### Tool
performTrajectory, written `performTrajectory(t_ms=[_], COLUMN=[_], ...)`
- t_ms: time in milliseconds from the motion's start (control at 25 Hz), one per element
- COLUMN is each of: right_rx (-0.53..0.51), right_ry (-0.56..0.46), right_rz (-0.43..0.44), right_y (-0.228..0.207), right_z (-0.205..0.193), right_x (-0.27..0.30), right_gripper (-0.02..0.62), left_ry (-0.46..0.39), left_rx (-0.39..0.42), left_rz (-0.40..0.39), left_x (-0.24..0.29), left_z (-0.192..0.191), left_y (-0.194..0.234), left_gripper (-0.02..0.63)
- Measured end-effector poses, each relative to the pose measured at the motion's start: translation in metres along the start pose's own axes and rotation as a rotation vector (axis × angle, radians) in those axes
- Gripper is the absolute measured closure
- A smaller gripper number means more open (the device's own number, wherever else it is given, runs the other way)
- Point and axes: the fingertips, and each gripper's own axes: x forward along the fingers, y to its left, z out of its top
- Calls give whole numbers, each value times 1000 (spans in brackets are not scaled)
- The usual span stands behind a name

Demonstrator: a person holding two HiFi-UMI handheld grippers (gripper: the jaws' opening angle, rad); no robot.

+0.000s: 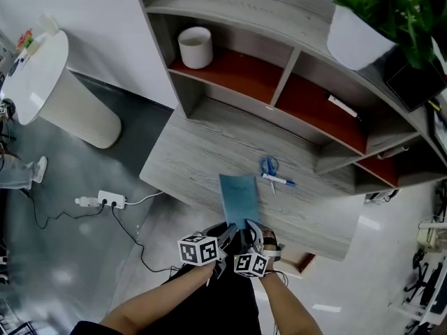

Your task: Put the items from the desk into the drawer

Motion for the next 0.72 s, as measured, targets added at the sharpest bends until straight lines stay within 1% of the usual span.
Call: performTrajectory(t_ms=[160, 240, 360, 480, 640, 720], right_rx=[0, 32, 142, 329, 670, 828], right_ry=[8, 8, 10, 8, -45, -84], right_rz=[-65, -92, -127, -154, -198, -238], right_y=[-15, -21, -27, -31, -36, -41], right_z=[6, 5, 3, -4, -21, -29], right_x=[-17, -26, -44, -70, -107, -129], right_gripper=[538, 540, 540, 540, 540, 540], left_ry=[-13, -41, -89, -130, -137, -125], left_rx=[181, 219, 251, 280, 352, 377], left_rz=[-28, -57, -114, -149, -159, -171], left_x=[-9, -16, -31, -49, -61, -63], left_z=[-1, 1, 5, 5, -6, -17], left_y=[-26, -37, -54, -67, -74, -79], left_gripper=[489, 489, 488, 488, 491, 518])
